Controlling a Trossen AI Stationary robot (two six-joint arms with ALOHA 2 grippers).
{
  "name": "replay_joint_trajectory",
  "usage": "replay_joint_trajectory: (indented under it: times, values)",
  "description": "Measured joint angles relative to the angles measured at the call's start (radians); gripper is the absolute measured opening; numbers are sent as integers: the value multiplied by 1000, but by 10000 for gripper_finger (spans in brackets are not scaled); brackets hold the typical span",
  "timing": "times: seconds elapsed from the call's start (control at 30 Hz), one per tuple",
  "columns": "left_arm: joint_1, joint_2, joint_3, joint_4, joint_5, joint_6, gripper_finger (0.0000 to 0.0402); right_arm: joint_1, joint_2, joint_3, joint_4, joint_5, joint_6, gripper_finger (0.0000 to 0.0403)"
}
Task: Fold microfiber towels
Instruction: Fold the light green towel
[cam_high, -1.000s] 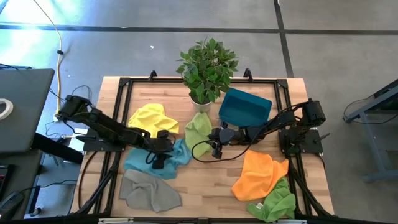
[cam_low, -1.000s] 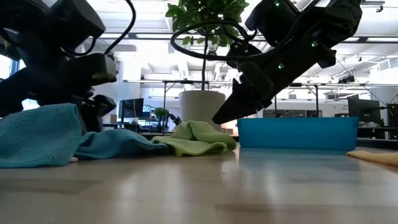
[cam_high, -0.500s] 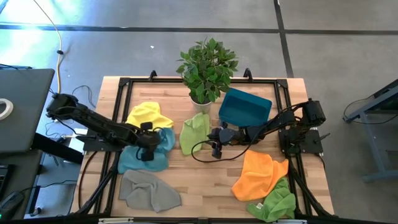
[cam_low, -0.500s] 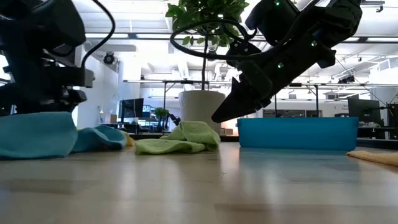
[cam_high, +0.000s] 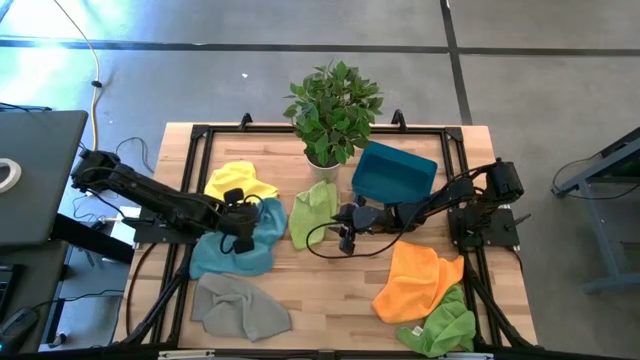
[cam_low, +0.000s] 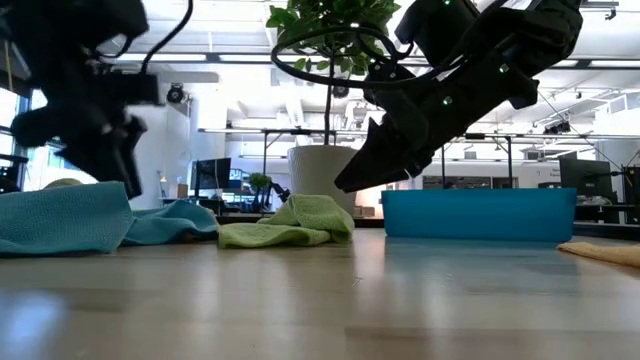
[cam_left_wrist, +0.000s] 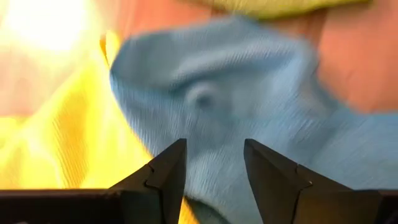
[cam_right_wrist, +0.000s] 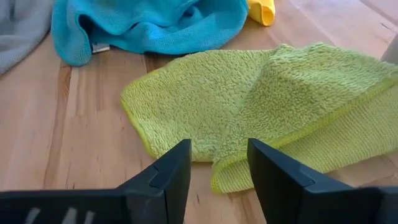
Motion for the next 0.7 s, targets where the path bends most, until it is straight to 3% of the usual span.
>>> replay_joint_trajectory:
  times: [0.13,0.33,0.7]
  values:
    - [0,0,49,2,-2,33,152,0,0,0,0,72,31,173]
    - [0,-1,81,61,-2,40,152,-39,3,0,3,85,282,198]
    - [0,-2,82,239,37,40,152,-129,97,0,138,68,352,200]
